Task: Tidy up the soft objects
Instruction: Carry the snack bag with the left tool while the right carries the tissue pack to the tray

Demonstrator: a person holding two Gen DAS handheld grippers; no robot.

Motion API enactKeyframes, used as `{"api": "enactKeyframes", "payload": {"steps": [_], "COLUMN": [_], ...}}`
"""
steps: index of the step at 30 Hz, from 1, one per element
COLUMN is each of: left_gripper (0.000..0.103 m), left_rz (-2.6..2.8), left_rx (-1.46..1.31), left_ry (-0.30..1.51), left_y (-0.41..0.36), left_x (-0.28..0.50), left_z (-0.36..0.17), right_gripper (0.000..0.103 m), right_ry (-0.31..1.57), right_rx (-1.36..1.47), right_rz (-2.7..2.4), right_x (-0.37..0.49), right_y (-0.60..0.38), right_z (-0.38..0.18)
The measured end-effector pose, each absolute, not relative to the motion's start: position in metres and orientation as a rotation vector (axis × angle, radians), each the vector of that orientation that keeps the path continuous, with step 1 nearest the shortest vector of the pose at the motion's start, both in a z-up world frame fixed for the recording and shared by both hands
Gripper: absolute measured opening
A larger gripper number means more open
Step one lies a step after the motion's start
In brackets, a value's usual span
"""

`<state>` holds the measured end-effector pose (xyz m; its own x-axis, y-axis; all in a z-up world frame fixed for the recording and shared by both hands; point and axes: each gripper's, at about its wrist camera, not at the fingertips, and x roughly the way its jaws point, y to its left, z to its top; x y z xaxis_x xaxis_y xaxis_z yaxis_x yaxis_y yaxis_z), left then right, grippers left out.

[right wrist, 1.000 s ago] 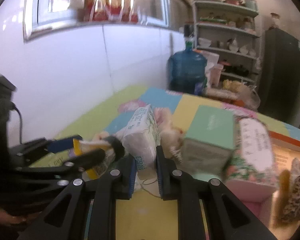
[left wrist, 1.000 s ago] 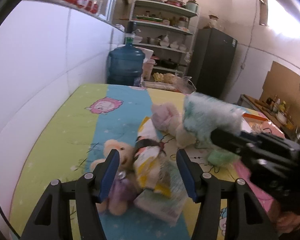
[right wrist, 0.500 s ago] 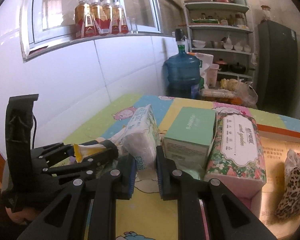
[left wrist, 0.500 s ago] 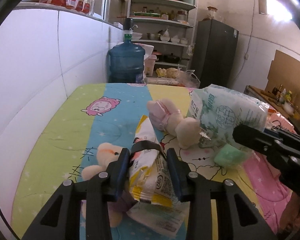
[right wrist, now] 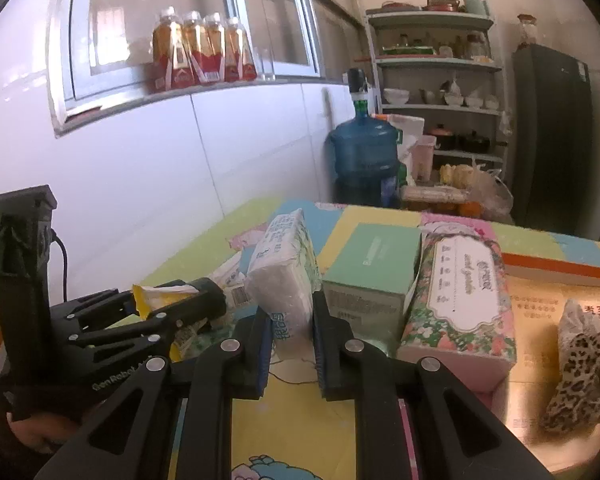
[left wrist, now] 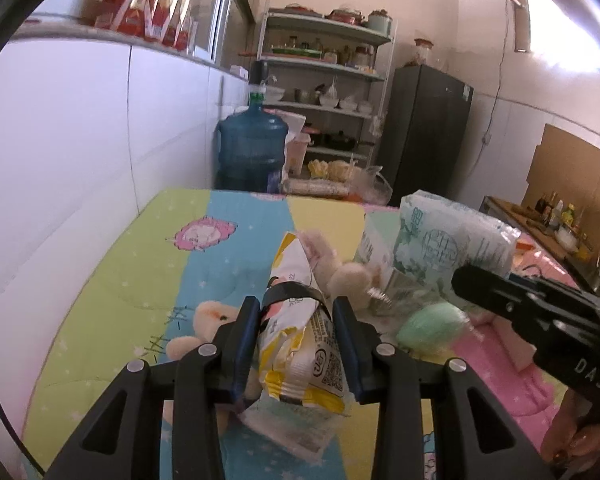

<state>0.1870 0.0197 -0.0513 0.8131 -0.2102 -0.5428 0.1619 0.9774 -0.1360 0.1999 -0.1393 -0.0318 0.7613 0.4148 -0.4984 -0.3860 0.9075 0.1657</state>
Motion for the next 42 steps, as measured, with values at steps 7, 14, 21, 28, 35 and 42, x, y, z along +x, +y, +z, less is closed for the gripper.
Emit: {"api": "enactKeyframes", "payload": {"steps": [7,14,21,28,35,42], "left_gripper": [0.038,0.038,0.038,0.038,0.038,0.038], "left_rz": [-0.220,-0.260,-0.333,-0.399,-0.437,-0.457], "left_rx": [-0.067,-0.063,-0.048,-0.040,-0.033,-0.027], "left_ry": [0.524,0.489,0.472,0.460,0.464,0.496], "left_y": [0.003,-0.025,-0.069,-0.114,-0.156,-0.192], "left_x": [0.170,0.162,0.159,0.160,0.162,0.168], "left_z": [-0.025,-0.009,-0.001,0.003,0.002,-0.009], "right_gripper": [0.018,0.018,0.018,0.018,0.018,0.018], "right_ry": [0.504,0.470,0.448,0.429,0.416,0.419], "right_rx": [0.057,0.068,0.086,0.108,0.131,0.160], "right_rz": [0.420,0.376,0.299,0.209,0.139,0.084], "right_x": [0.182,0.166,0.151,0.138,0.129,0.123], "right_y": [-0.152,-0.178,-0.220,-0.271,-0.316,-0.359], "right_z": [-0.017,-0.006,0.000,0.004,0.003,-0.007]}}
